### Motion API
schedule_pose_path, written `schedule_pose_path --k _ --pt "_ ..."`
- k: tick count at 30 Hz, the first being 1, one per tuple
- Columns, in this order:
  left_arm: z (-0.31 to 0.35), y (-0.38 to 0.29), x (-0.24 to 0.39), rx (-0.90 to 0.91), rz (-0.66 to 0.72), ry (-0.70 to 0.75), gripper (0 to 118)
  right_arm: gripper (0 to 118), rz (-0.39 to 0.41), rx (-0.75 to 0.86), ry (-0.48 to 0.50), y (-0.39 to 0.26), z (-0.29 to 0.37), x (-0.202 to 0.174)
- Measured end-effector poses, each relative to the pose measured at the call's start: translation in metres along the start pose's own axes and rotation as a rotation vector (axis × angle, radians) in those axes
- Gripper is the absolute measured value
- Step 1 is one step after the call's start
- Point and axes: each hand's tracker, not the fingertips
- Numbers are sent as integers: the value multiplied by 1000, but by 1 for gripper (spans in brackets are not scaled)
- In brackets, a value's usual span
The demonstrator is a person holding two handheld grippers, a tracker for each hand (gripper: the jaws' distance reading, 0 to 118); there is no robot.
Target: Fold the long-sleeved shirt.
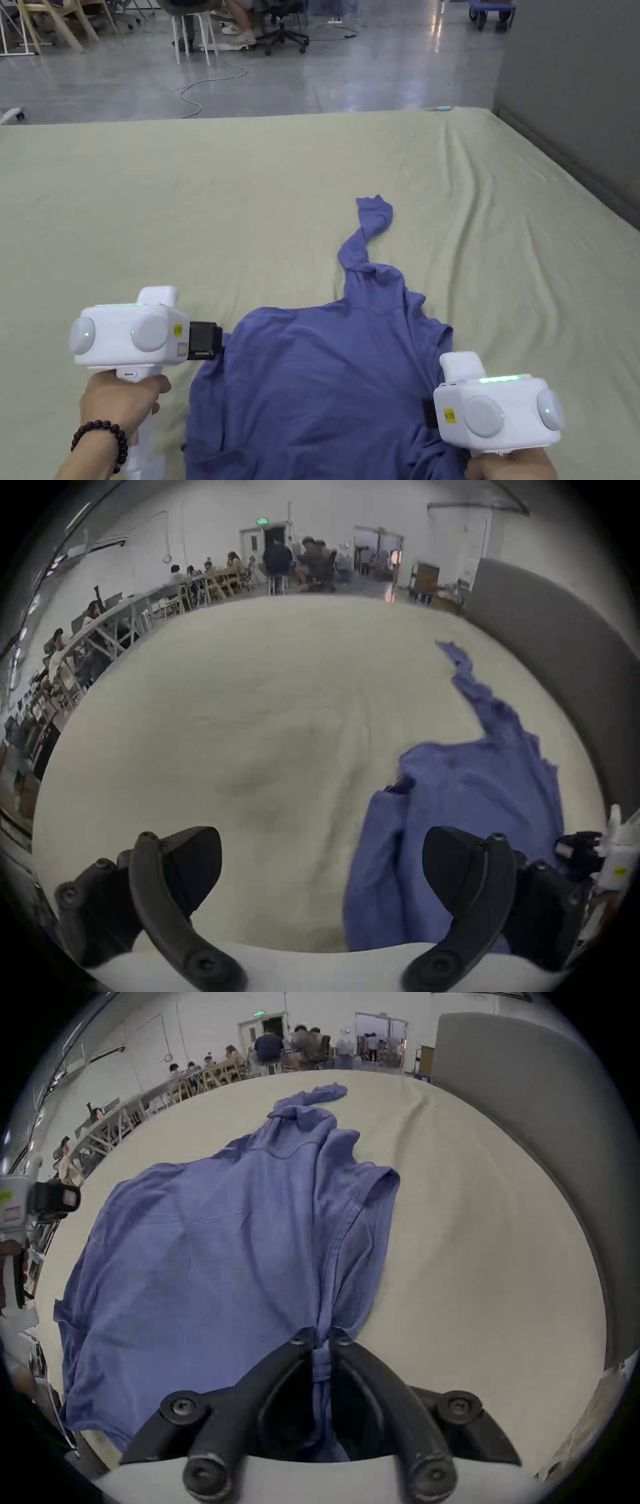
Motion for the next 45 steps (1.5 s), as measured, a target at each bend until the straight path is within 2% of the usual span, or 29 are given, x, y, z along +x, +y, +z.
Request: schedule_pose_path --k 5,6,7,8,9,10,11,12,13,17,20,24,30,33,37,40,45 --pt "-34 -9 15 -60 -37 -44 115 2 11 0 1 -2 -4 2" --pt "-38 -11 19 -76 -52 -30 113 2 11 0 0 -2 -4 2" --pt "-42 -14 25 -93 -72 10 106 2 11 1 0 -2 -4 1" --pt "-47 -17 31 -98 -94 28 81 2 11 3 0 -3 -4 1" --pt "-46 -20 36 -84 -74 1 78 2 10 4 2 -3 -5 3" --pt "-41 -21 38 -56 -63 49 73 2 7 5 2 -3 -6 3" --pt "-36 -18 42 -63 -69 35 51 2 6 7 1 -4 -6 2" --pt "-30 -17 46 -37 -98 46 19 2 6 8 -1 -4 -7 1" --pt "-24 -15 49 -10 -128 -1 0 2 8 9 -3 -4 -7 2" --pt "1 -4 41 43 -50 -66 0 2 5 11 32 5 5 10" --pt "38 11 25 118 -1 -110 0 2 -54 126 96 19 39 23" --pt "93 43 4 239 46 -139 0 2 -65 285 127 57 94 32" --pt "188 112 -24 454 115 -188 0 2 3 496 99 148 175 45" --pt "240 166 -30 565 142 -190 0 2 75 605 9 215 218 47" --pt "304 244 -17 703 59 -107 0 2 45 732 53 318 289 50" --pt "342 300 -16 678 133 -102 0 2 78 797 -26 383 336 45" --pt "387 337 -6 729 122 -37 0 2 -3 842 -46 446 388 53"
